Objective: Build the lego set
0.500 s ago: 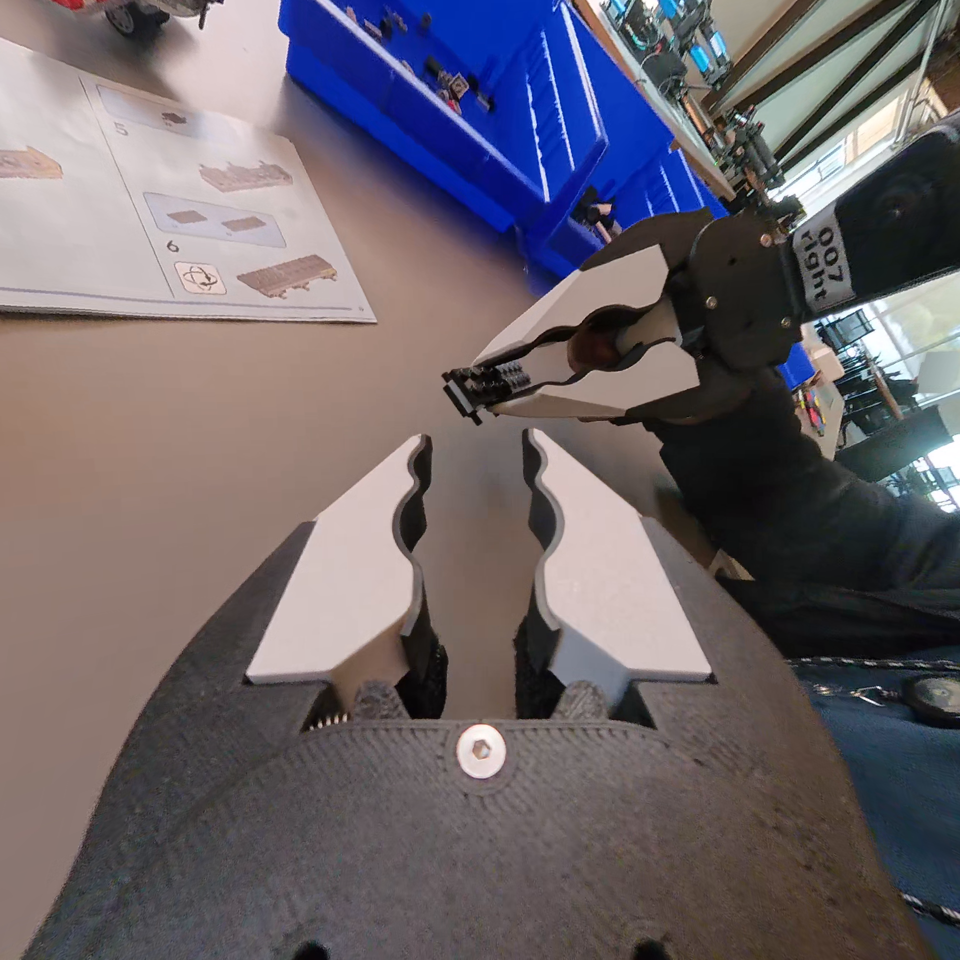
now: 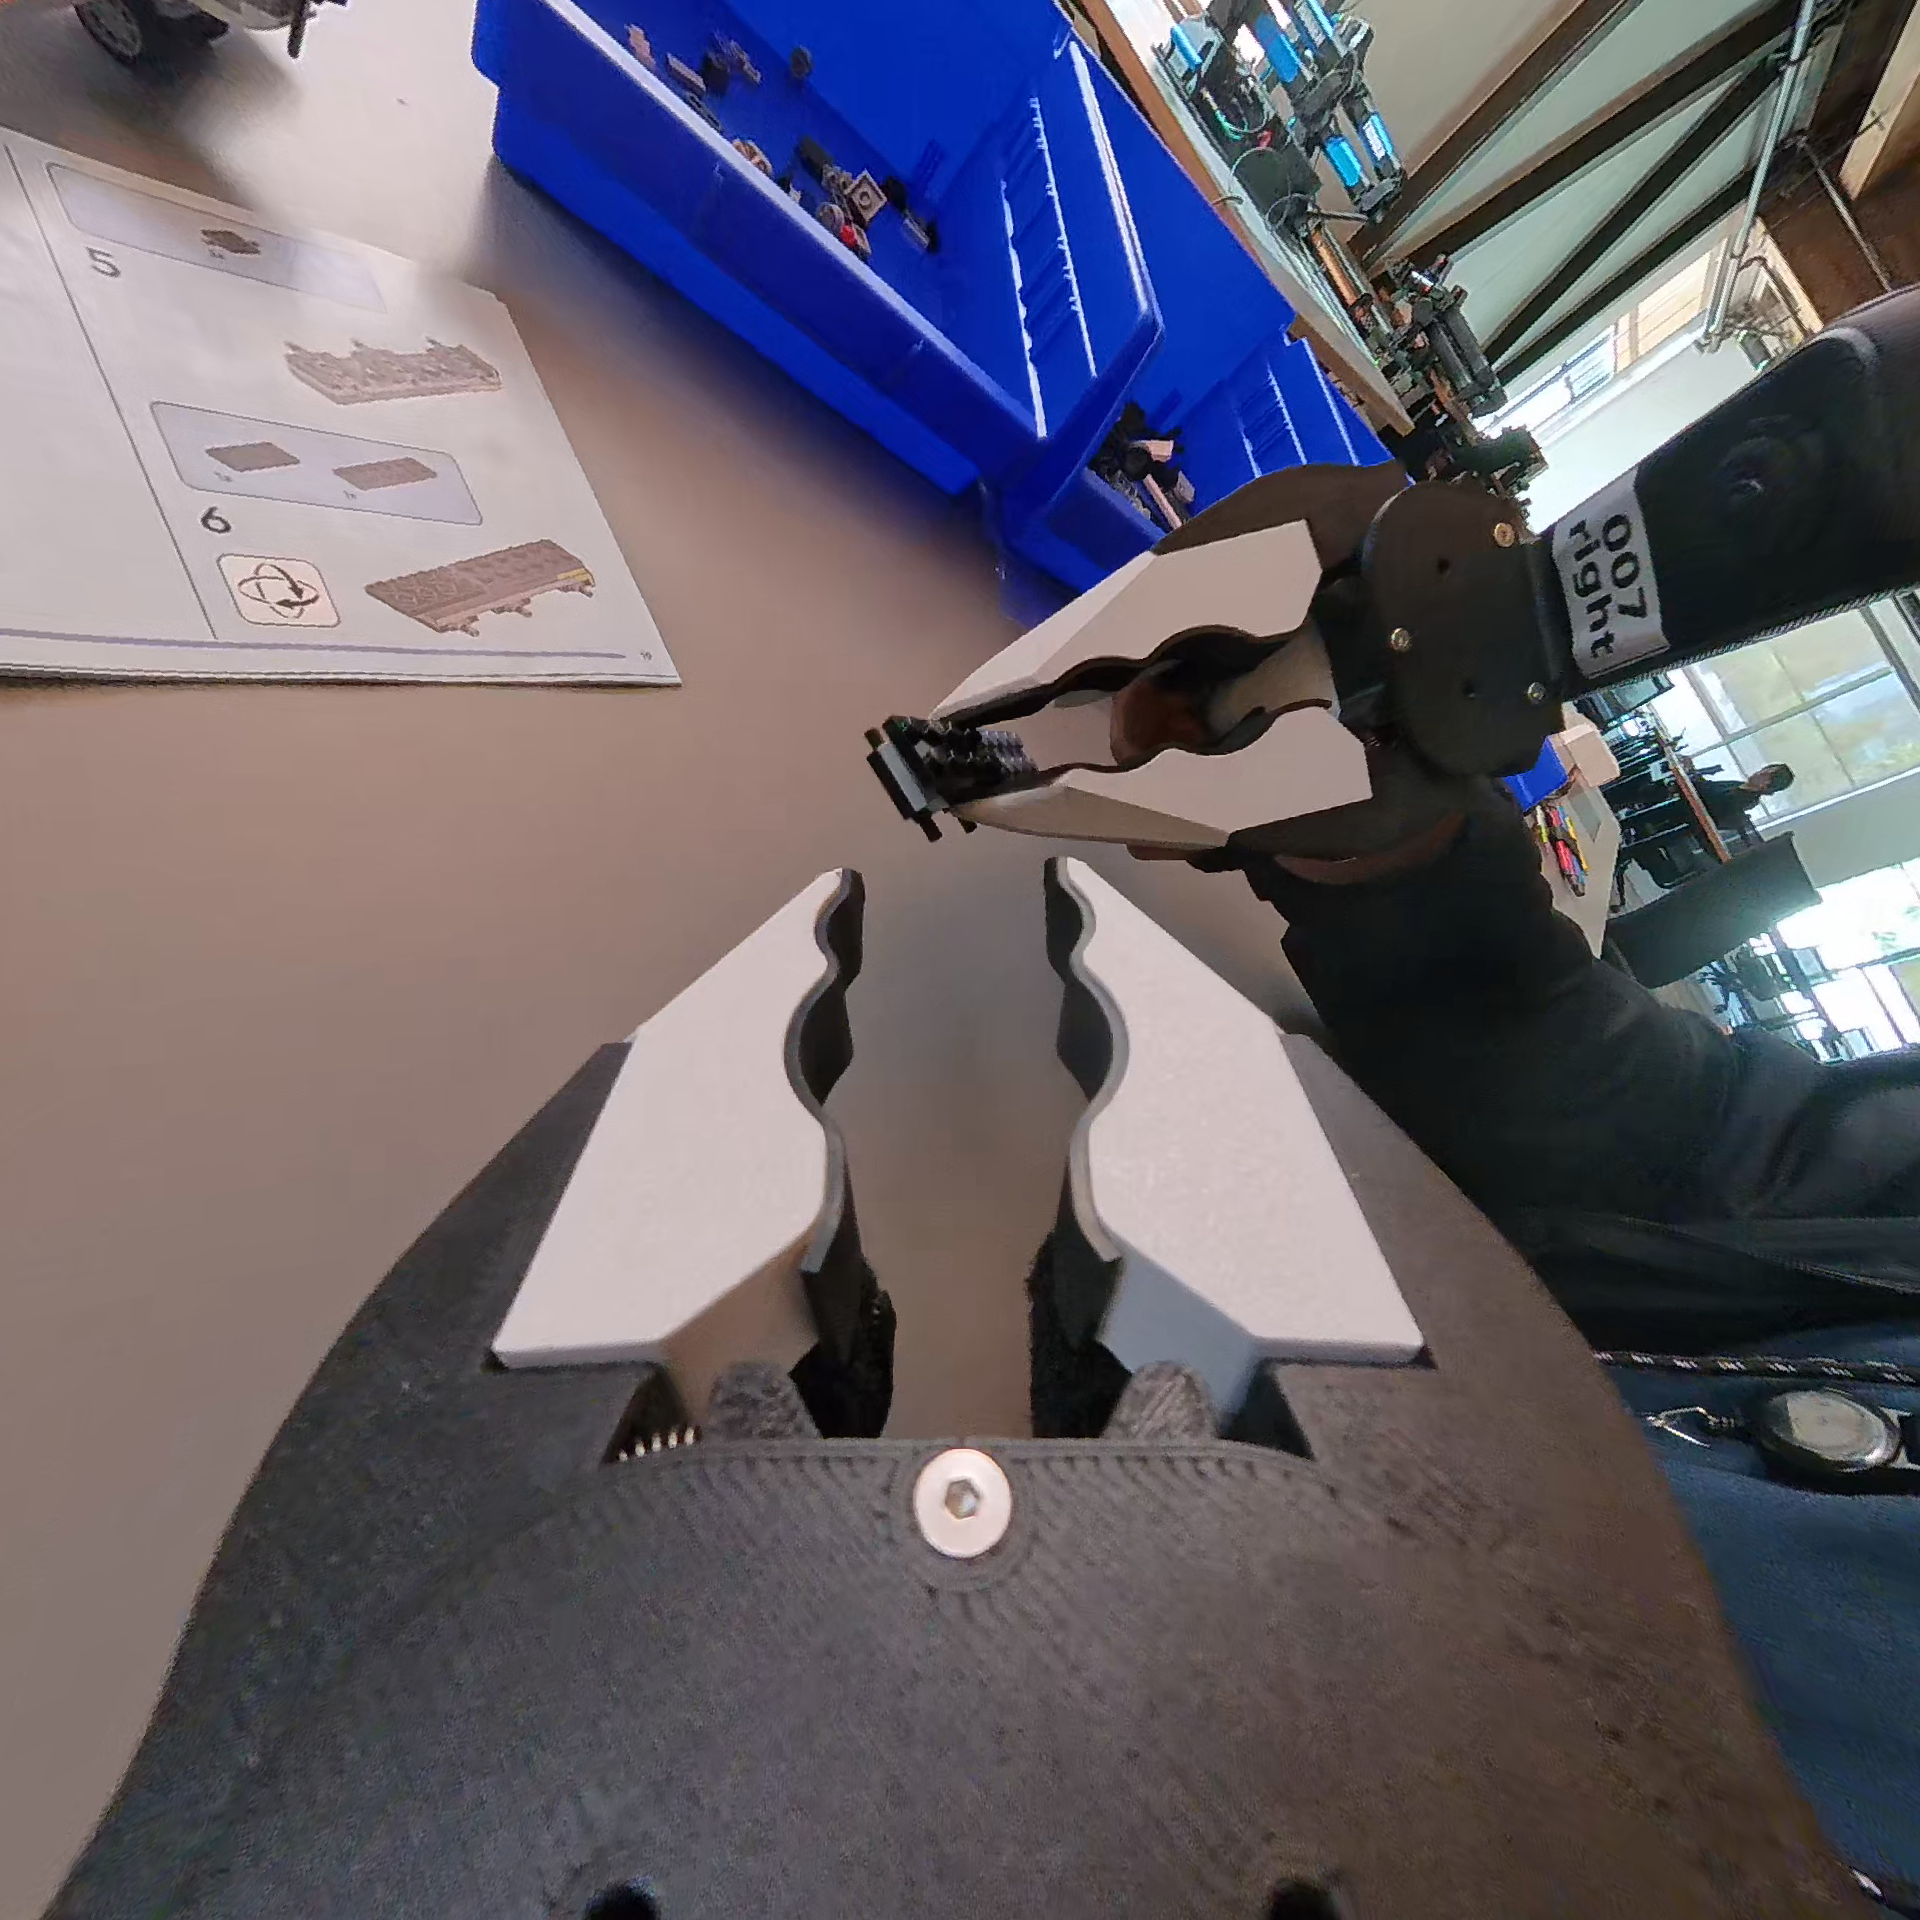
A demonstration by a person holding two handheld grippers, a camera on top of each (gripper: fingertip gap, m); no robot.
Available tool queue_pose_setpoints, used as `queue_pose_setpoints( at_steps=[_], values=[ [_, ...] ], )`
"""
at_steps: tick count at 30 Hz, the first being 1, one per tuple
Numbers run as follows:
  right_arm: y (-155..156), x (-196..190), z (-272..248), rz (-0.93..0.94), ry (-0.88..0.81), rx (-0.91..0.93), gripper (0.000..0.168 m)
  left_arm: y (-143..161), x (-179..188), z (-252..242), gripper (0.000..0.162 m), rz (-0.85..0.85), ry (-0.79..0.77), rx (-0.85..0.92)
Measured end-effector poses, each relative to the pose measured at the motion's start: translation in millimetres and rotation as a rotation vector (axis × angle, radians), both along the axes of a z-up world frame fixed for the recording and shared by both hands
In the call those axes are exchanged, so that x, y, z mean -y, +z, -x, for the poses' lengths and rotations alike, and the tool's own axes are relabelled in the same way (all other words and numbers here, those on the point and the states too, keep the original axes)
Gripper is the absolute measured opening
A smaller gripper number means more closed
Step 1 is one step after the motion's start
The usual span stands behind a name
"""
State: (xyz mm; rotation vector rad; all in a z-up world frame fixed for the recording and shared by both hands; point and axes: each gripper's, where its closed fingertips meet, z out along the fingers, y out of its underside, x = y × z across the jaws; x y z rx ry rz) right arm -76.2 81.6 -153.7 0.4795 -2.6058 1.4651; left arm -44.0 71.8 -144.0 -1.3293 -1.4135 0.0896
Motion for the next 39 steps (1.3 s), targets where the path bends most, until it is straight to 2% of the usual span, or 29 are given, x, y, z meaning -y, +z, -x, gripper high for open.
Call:
queue_pose_setpoints(
  at_steps=[7, 26, 39],
  values=[
    [6.8, -0.4, 6.6, 0.033, -0.026, -0.01, 0.016, 3.9, 3.6, 4.0, 0.035, -0.037, 0.026, -0.011],
    [39.3, 9.0, 5.7, 0.164, -0.08, -0.097, 0.016, 41.2, 9.8, 10.6, 0.038, -0.201, 0.138, -0.12],
    [53.4, 12.8, -1.6, 0.218, -0.078, -0.154, 0.016, 39.5, -3.7, 25.4, 0.05, -0.399, 0.204, -0.095]
  ],
)
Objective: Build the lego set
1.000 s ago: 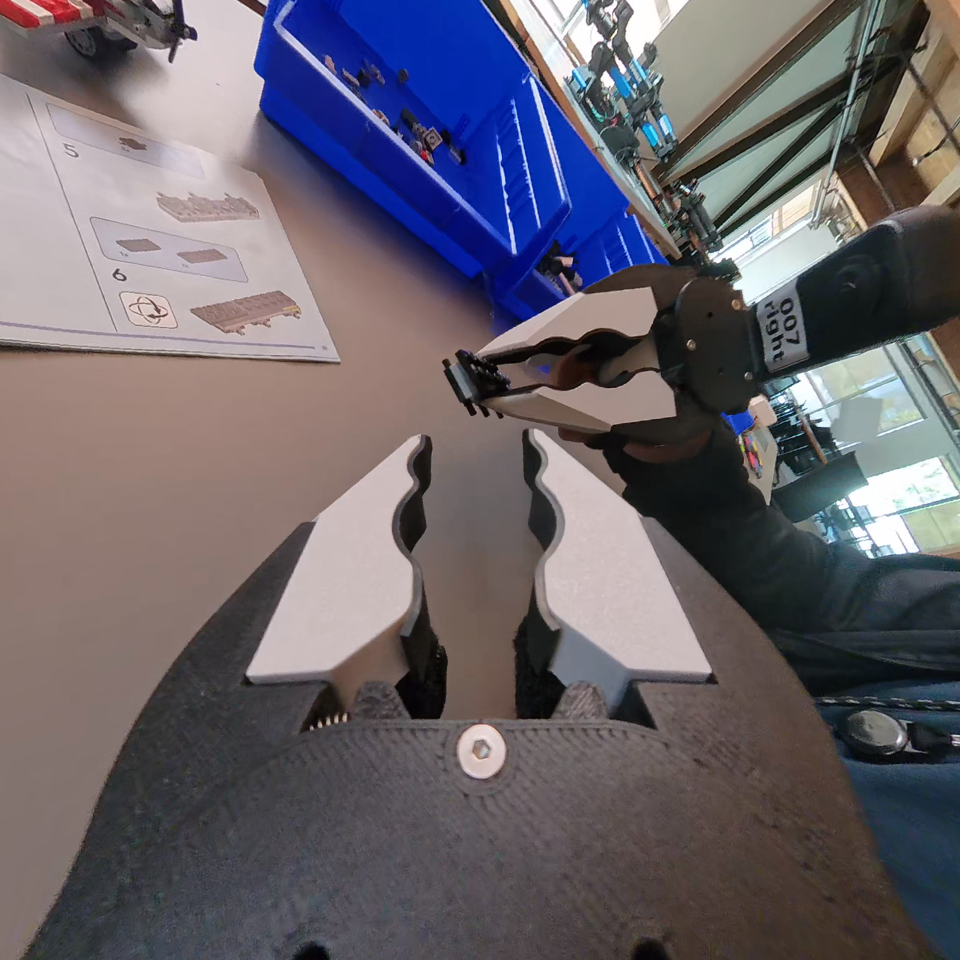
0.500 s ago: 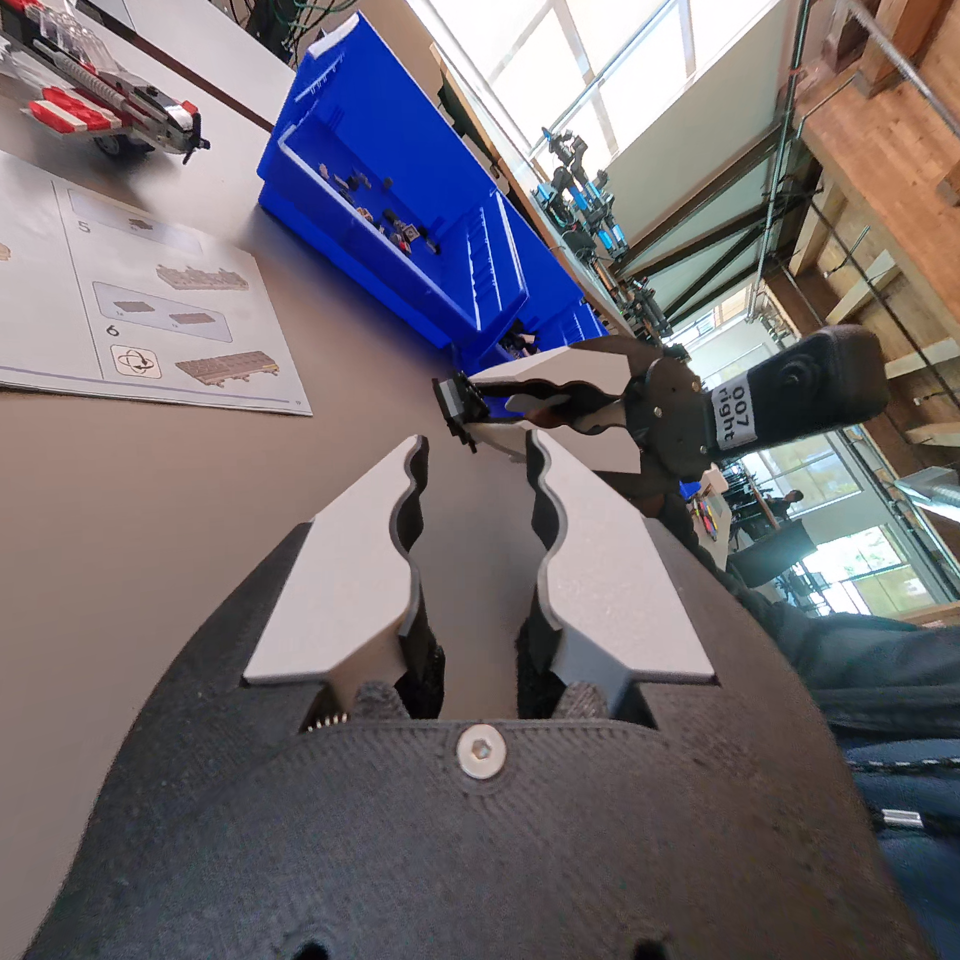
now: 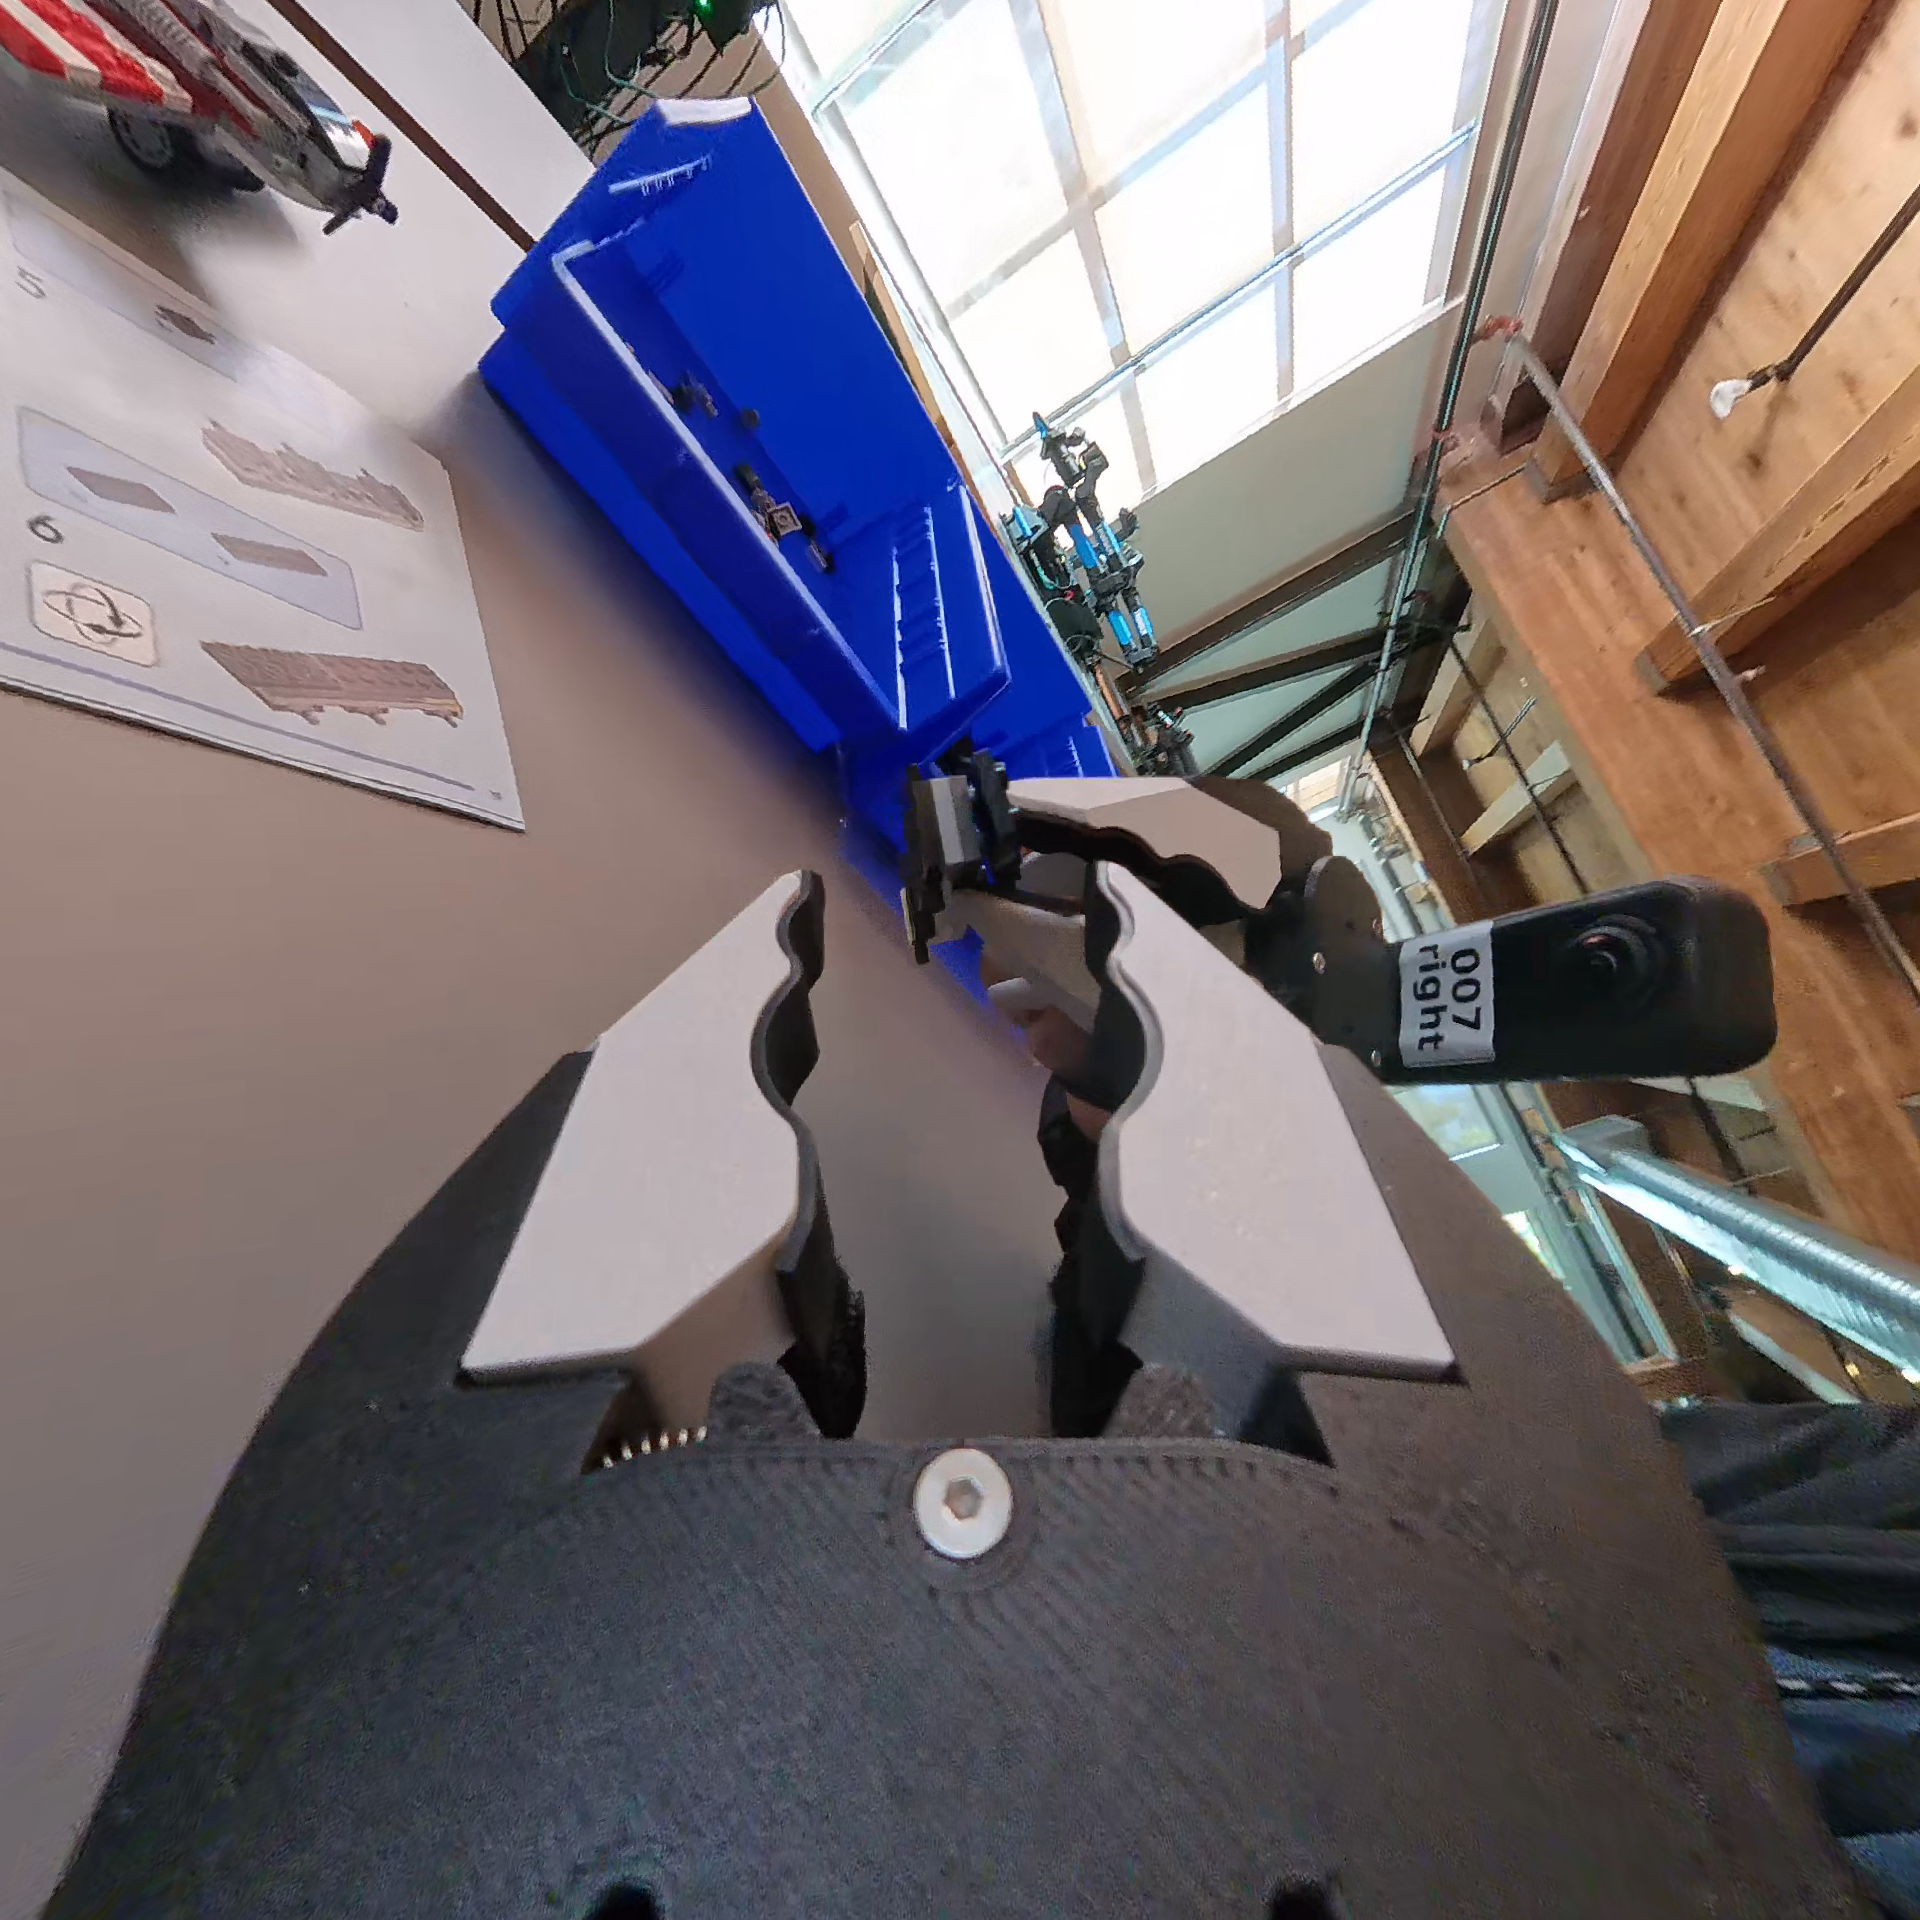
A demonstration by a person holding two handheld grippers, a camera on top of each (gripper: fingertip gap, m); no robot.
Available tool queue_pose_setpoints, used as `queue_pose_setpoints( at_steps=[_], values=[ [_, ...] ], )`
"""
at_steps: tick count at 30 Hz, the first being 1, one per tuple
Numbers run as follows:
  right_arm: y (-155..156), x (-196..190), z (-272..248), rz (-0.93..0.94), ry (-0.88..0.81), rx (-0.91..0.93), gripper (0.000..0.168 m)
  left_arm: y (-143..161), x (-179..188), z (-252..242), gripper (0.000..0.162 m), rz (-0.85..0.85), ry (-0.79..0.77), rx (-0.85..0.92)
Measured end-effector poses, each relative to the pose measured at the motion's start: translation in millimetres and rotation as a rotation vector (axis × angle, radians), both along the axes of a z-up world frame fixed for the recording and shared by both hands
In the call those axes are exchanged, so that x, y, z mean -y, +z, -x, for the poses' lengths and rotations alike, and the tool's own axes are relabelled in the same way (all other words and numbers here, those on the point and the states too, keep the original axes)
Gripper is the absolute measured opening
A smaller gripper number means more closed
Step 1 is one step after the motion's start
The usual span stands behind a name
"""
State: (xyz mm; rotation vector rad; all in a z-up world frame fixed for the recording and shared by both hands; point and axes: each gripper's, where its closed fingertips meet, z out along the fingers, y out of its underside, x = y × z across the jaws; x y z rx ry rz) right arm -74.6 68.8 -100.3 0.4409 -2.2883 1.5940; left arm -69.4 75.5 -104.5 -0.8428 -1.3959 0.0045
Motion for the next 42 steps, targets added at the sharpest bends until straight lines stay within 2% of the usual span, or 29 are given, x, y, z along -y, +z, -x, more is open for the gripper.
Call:
queue_pose_setpoints(
  at_steps=[6, 10, 18, 26, 34, 38, 42],
  values=[
    [4.9, 3.6, -7.9, 0.014, 0.018, -0.022, 0.016, 4.0, -1.5, 4.7, 0.047, -0.108, 0.019, -0.02],
    [5.0, 5.9, -11.7, 0.01, 0.014, -0.057, 0.016, 8.9, -2.9, 2.7, 0.026, -0.181, 0.016, -0.061],
    [9.1, 8.3, -13.2, 0.047, 0.001, -0.055, 0.017, 11.1, -0.9, 1.0, 0.016, -0.204, 0.034, -0.102],
    [8.7, 9.7, -16.3, 0.078, 0.004, -0.048, 0.018, 9.2, 0.9, -0.9, 0.016, -0.244, 0.036, -0.122],
    [23.0, 2.2, -23.4, 0.139, 0.065, 0.036, 0.033, 20.4, 10.7, -8.1, 0.016, -0.14, 0.022, -0.228],
    [29.0, -3.0, -24.9, 0.132, 0.124, 0.15, 0.041, 25.7, 9.8, -13.8, 0.016, 0.022, -0.018, -0.3],
    [23.0, -8.2, -27.9, 0.074, 0.182, 0.271, 0.041, 30.4, 7.0, -20.1, 0.016, 0.153, -0.057, -0.368]
  ],
)
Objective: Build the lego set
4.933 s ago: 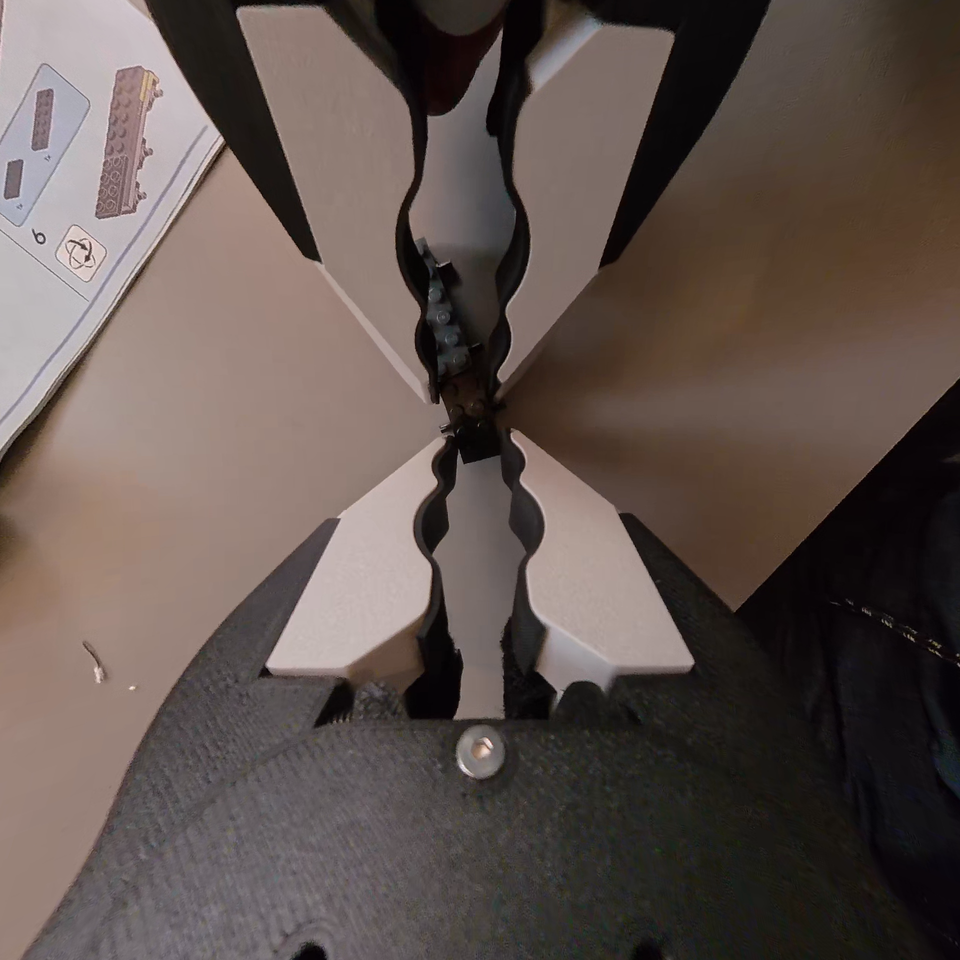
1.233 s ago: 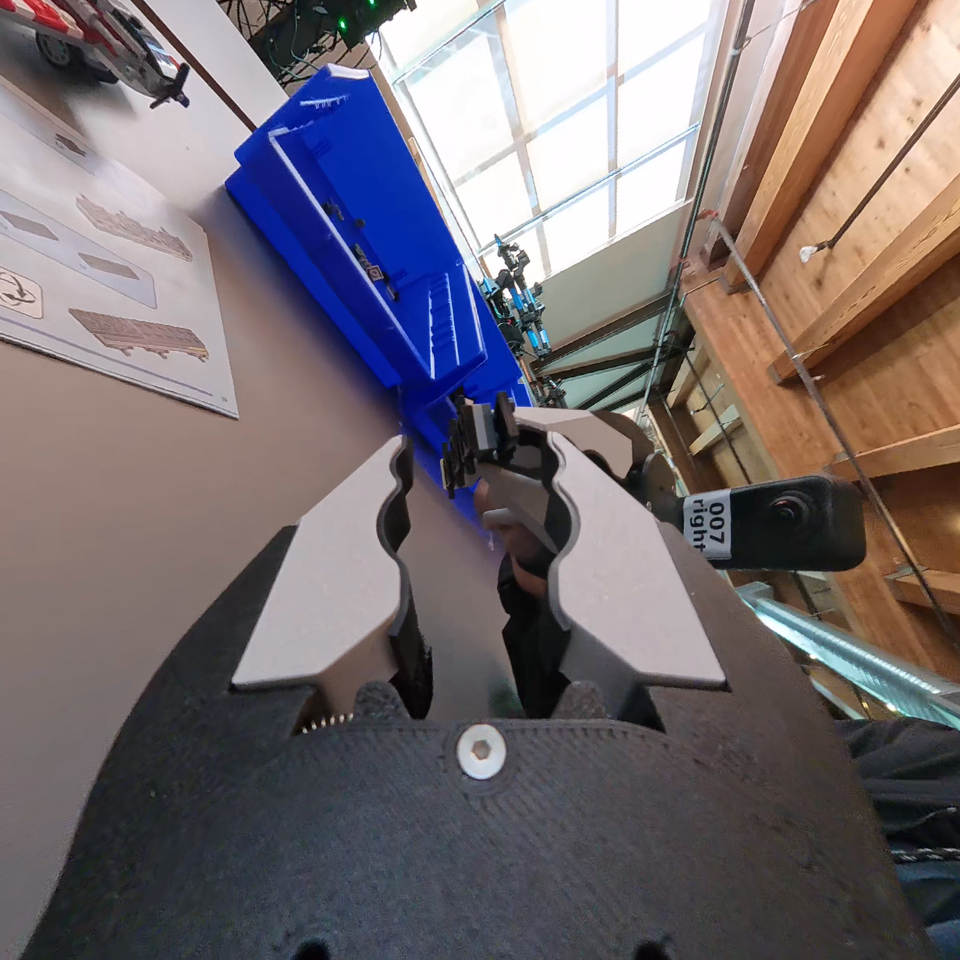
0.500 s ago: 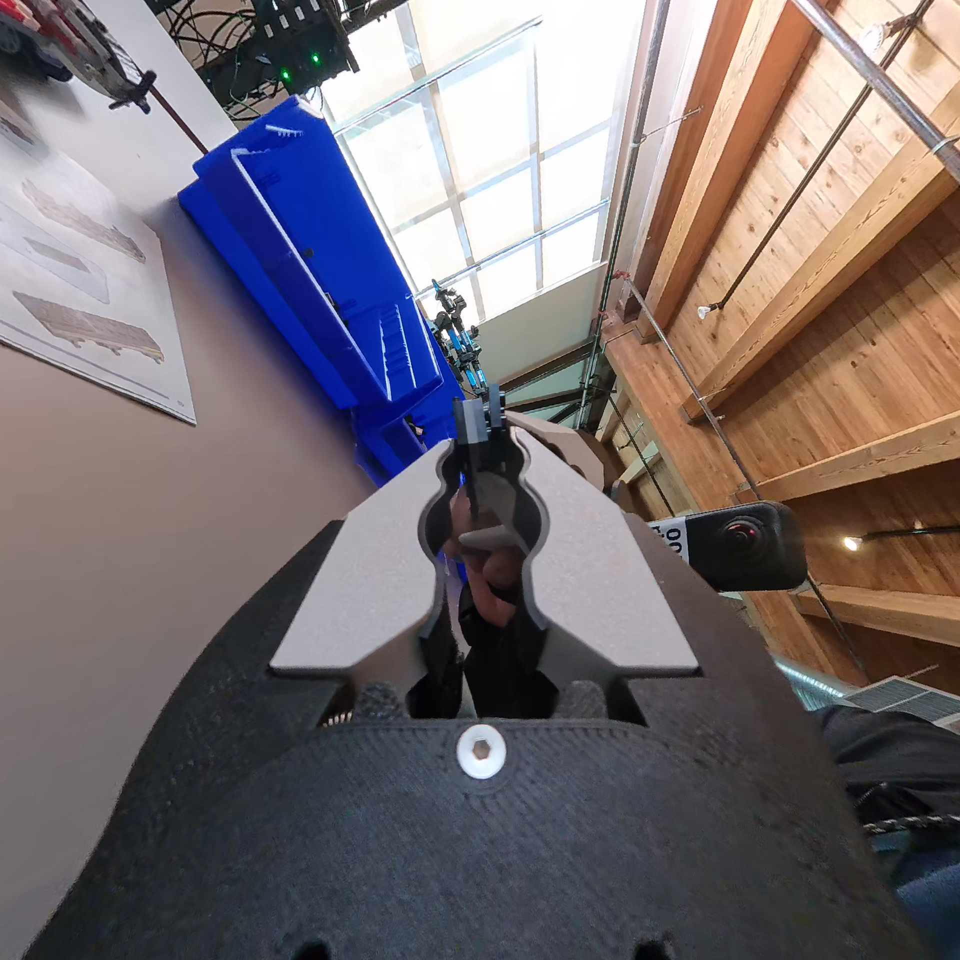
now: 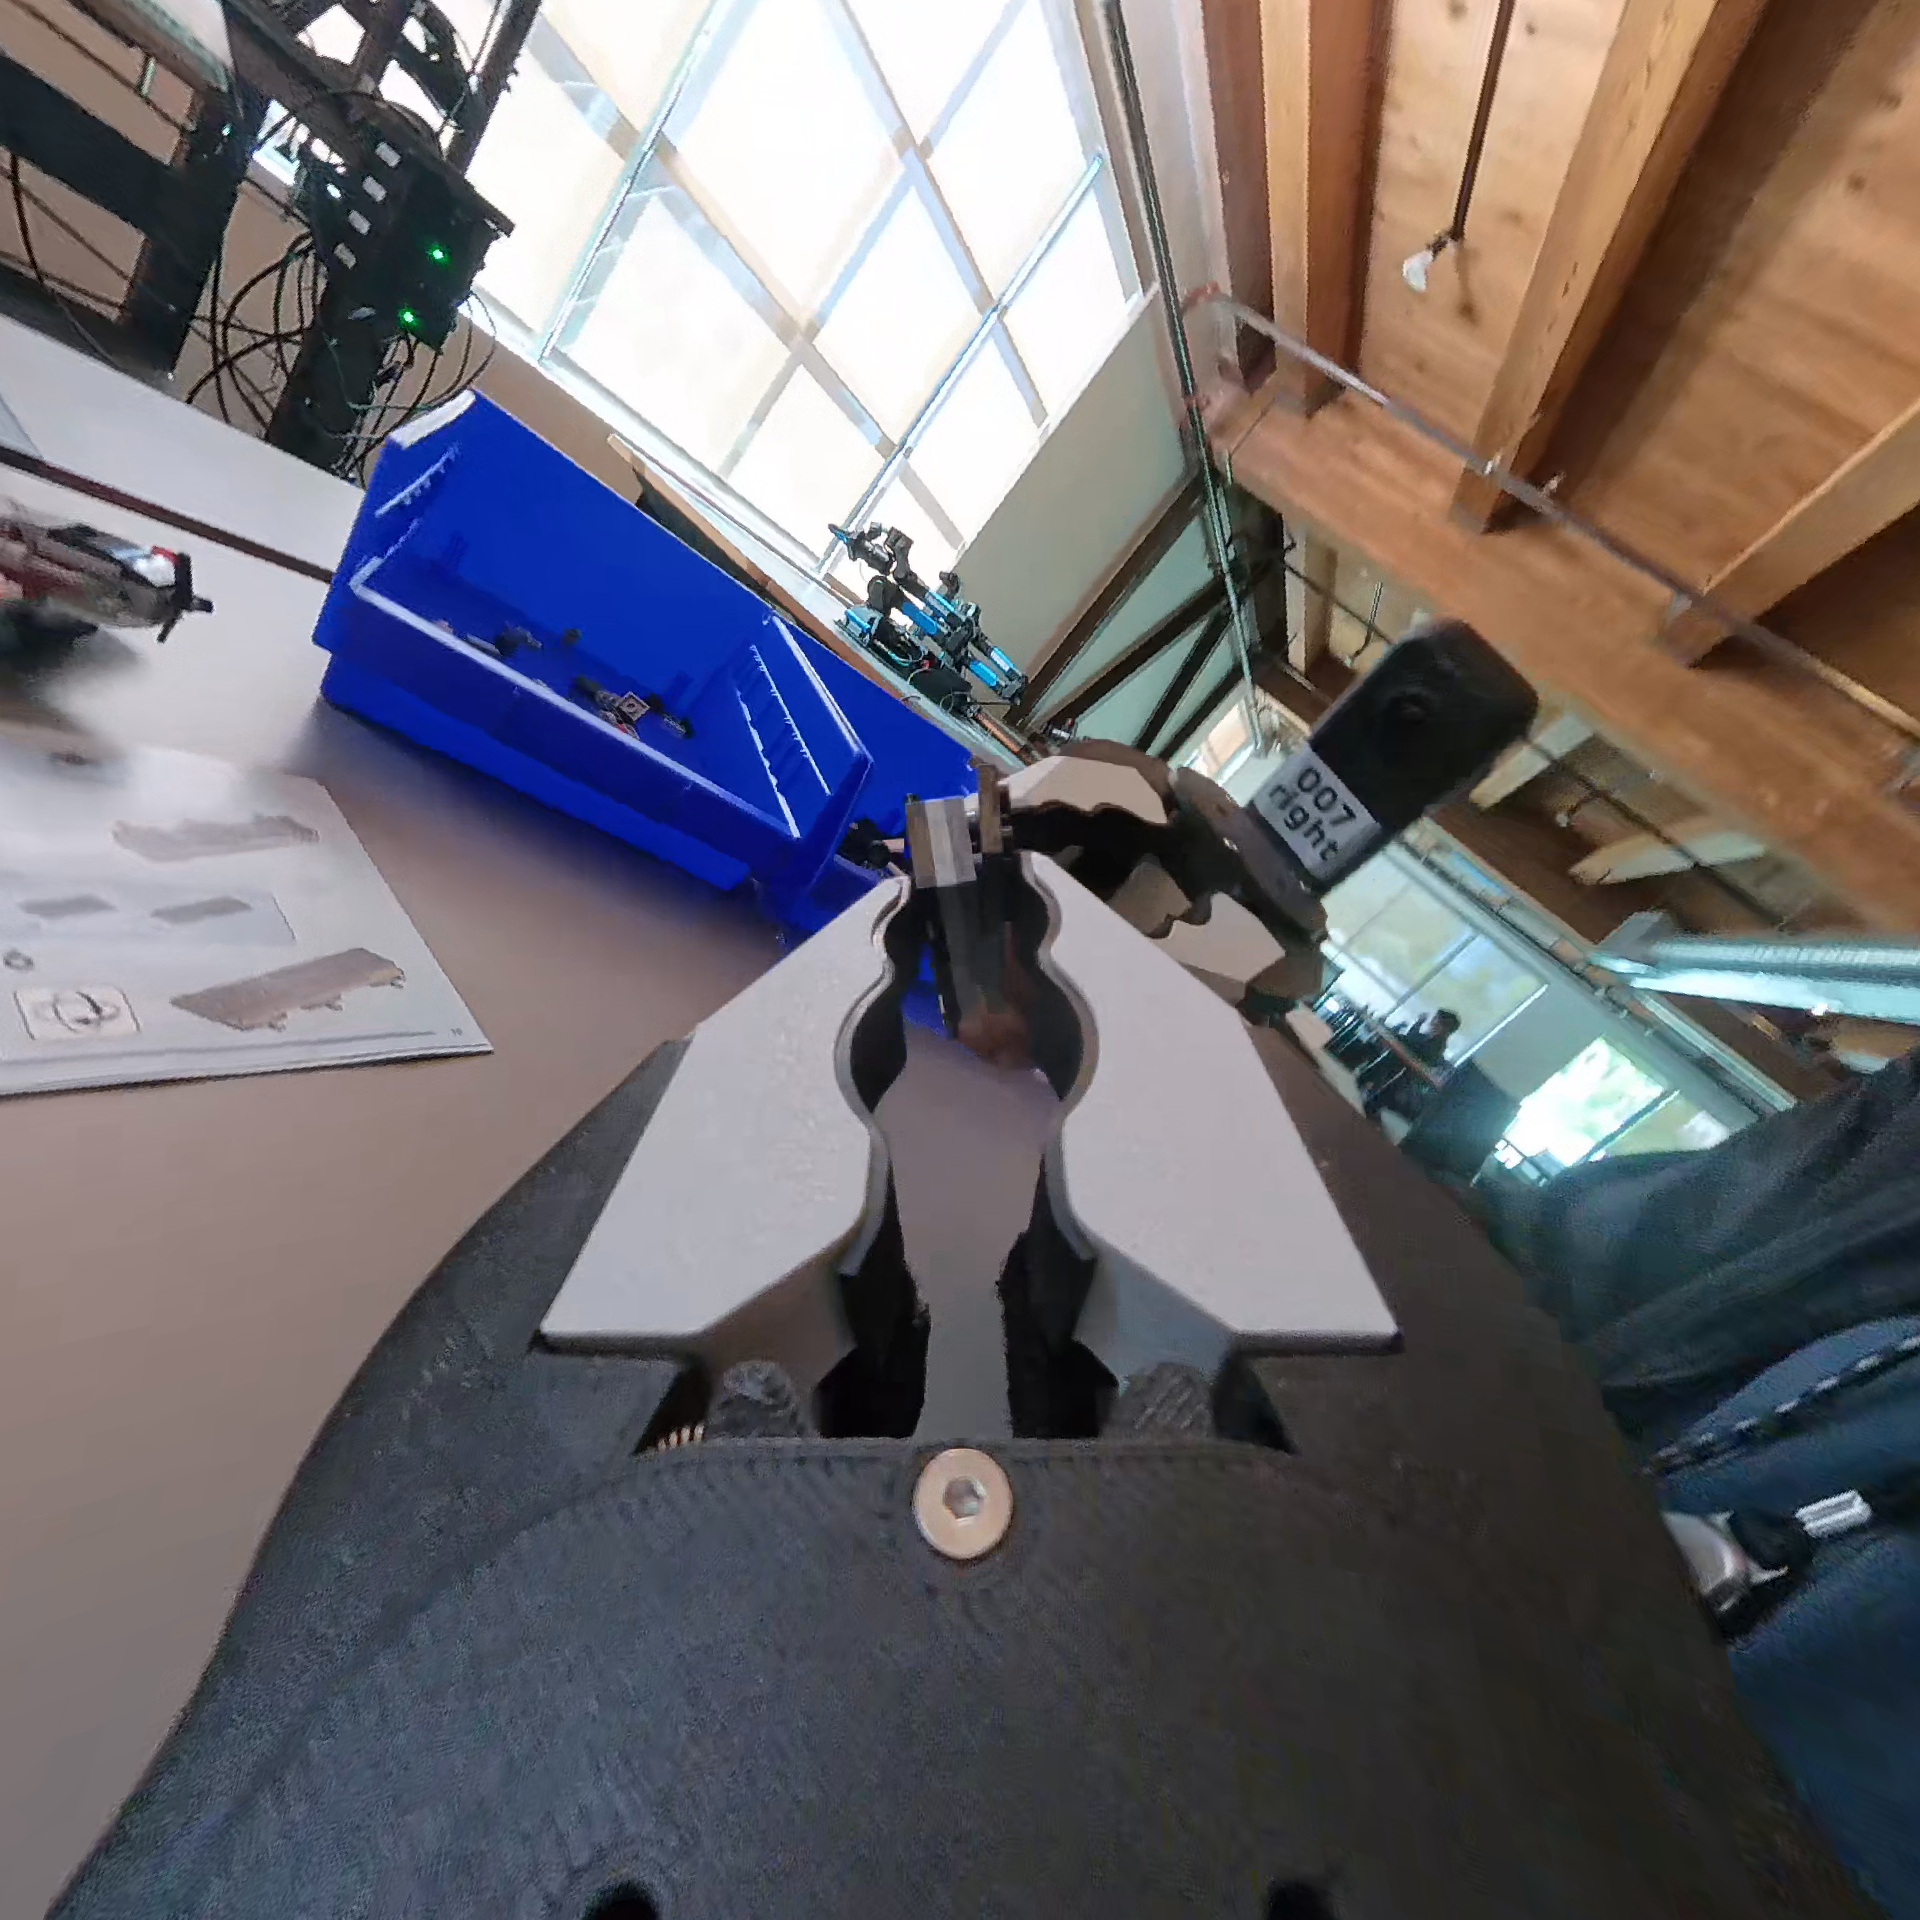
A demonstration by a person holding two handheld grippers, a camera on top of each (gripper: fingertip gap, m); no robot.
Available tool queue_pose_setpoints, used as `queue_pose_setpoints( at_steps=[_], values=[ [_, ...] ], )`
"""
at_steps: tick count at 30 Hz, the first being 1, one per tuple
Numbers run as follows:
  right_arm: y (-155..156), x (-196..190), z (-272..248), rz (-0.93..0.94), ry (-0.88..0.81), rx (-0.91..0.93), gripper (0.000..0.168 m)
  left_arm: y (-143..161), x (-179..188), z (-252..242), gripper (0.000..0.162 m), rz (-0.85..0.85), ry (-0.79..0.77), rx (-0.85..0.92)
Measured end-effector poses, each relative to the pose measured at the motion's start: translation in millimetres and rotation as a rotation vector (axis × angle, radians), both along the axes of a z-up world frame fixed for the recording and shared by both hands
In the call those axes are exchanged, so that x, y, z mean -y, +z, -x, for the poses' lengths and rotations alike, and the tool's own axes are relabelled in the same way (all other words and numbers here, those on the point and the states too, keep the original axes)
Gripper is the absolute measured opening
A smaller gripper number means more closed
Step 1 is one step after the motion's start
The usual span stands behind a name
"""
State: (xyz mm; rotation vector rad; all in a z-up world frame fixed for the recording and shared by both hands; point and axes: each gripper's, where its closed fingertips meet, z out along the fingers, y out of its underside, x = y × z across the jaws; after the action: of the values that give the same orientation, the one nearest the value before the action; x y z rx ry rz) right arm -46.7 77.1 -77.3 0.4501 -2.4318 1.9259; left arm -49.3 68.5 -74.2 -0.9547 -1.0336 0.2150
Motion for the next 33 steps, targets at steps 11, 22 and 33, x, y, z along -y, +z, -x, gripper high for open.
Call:
queue_pose_setpoints(
  at_steps=[11, 22, 33],
  values=[
    [-1.5, -8.2, -24.1, -0.045, 0.196, 0.177, 0.038, 7.5, -21.9, -18.3, 0.017, 0.276, -0.097, -0.172],
    [1.9, -14.2, -34.3, -0.038, 0.264, 0.144, 0.021, 14.4, -31.9, -27.5, 0.016, 0.289, -0.152, -0.231],
    [25.2, -27.0, -31.9, 0.025, 0.299, 0.158, 0.028, 22.0, -33.0, -37.7, 0.017, 0.425, -0.153, -0.312]
  ],
)
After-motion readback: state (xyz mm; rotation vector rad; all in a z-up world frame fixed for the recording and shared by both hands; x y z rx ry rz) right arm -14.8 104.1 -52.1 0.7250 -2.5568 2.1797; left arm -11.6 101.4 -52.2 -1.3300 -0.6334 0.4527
